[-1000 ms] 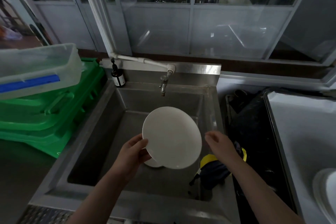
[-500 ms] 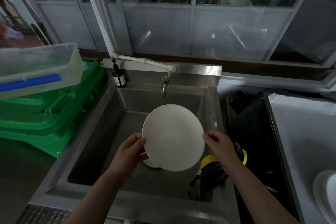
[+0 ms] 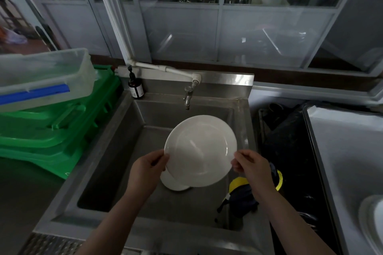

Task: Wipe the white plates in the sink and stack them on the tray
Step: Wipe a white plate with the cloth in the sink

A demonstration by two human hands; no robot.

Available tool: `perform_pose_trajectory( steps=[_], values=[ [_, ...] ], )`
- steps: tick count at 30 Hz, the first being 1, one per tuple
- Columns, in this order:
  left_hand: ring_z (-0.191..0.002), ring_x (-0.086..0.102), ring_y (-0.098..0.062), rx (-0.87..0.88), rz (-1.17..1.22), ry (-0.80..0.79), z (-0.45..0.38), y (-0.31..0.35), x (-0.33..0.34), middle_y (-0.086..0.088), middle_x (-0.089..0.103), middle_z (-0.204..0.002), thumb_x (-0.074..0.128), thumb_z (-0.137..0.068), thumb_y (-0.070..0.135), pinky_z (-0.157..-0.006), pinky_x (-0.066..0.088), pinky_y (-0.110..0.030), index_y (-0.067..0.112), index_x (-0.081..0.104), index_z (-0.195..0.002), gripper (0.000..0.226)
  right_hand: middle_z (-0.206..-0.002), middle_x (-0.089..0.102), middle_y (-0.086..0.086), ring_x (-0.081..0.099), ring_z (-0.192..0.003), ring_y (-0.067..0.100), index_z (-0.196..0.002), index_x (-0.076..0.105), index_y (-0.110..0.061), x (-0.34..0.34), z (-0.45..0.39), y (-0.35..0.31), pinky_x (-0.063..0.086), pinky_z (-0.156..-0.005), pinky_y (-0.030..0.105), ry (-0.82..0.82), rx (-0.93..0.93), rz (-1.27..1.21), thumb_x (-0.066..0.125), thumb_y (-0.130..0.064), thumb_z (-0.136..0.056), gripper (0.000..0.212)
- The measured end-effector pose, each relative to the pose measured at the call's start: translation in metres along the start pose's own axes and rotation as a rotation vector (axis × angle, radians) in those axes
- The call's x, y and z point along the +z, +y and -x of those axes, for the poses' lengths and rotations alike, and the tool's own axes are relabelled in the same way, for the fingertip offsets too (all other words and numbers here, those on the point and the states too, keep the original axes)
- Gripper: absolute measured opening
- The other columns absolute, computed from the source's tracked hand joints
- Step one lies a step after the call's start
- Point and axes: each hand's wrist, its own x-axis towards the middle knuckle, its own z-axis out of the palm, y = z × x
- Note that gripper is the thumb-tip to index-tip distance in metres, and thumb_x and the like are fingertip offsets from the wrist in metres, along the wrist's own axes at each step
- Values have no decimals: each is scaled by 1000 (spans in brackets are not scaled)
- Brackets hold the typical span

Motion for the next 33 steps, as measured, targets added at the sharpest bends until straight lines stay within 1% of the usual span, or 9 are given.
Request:
perform_pose_trajectory(
  steps=[4, 8, 12, 14, 19, 23, 28, 31, 33],
  values=[
    [-67, 66, -7, 9, -69, -19, 1, 3, -2, 10, 71, -70, 67, -95, 21, -72, 52, -31, 49, 69, -84, 30, -81, 74, 13, 70, -75, 22, -92, 71, -4, -1, 0, -2, 58, -70, 31, -2, 52, -93, 62, -10, -96, 12],
    [-67, 66, -4, -12, -65, -16, 2, 6, -2, 12, 71, -71, 66, -95, 19, -70, 51, -28, 39, 71, -78, 27, -84, 74, 18, 72, -78, 24, -91, 69, -1, 0, -2, -3, 59, -67, 28, -11, 106, -227, 56, -14, -100, 20],
    [-79, 72, -10, -67, 19, -46, 0, 4, -2, 7, 76, -79, 68, -93, 17, -85, 57, -39, 34, 78, -80, 24, -85, 74, 18, 72, -80, 22, -95, 67, -4, 0, -3, -4, 59, -66, 27, -19, 156, -365, 55, -16, -100, 18],
    [-84, 73, -13, -81, 99, -57, 1, 5, -1, 5, 77, -82, 67, -94, 15, -88, 58, -40, 34, 78, -83, 24, -84, 74, 16, 72, -79, 21, -96, 67, -4, 0, -3, -5, 60, -66, 26, -18, 184, -422, 55, -16, -100, 17],
    [-90, 73, -25, -188, 396, -18, 3, 11, 3, -9, 77, -86, 55, -101, 18, -85, 58, -31, 15, 77, -89, 25, -85, 75, 16, 73, -79, 19, -104, 66, -1, 0, -7, -4, 59, -66, 26, -28, 218, -465, 59, -23, -98, 24],
    [-85, 73, -22, -195, 431, -9, 5, 13, 3, -13, 77, -86, 52, -102, 18, -75, 59, -20, 10, 76, -87, 29, -83, 75, 16, 73, -75, 18, -103, 66, -2, 0, -8, -5, 59, -63, 26, -10, 253, -471, 63, -29, -95, 29],
    [-85, 75, -18, -201, 453, -8, 6, 11, 2, -9, 78, -87, 56, -100, 18, -76, 59, -20, 11, 76, -94, 22, -79, 73, 18, 73, -74, 22, -99, 65, 2, -1, -8, -6, 61, -63, 28, -23, 306, -505, 62, -17, -95, 20],
    [-91, 74, -17, -181, 432, -27, 6, 10, 2, -6, 78, -91, 59, -98, 19, -81, 59, -23, 12, 76, -103, 19, -79, 72, 17, 70, -79, 24, -95, 64, 2, -1, -8, -3, 60, -62, 29, -36, 338, -521, 61, -10, -95, 13],
    [-94, 74, -15, -184, 451, -44, 7, 11, 1, -4, 78, -96, 60, -98, 18, -79, 58, -20, 11, 75, -107, 19, -82, 72, 13, 68, -84, 23, -94, 66, 0, -1, -7, 0, 57, -68, 29, -52, 333, -505, 59, -7, -95, 10]
  ],
)
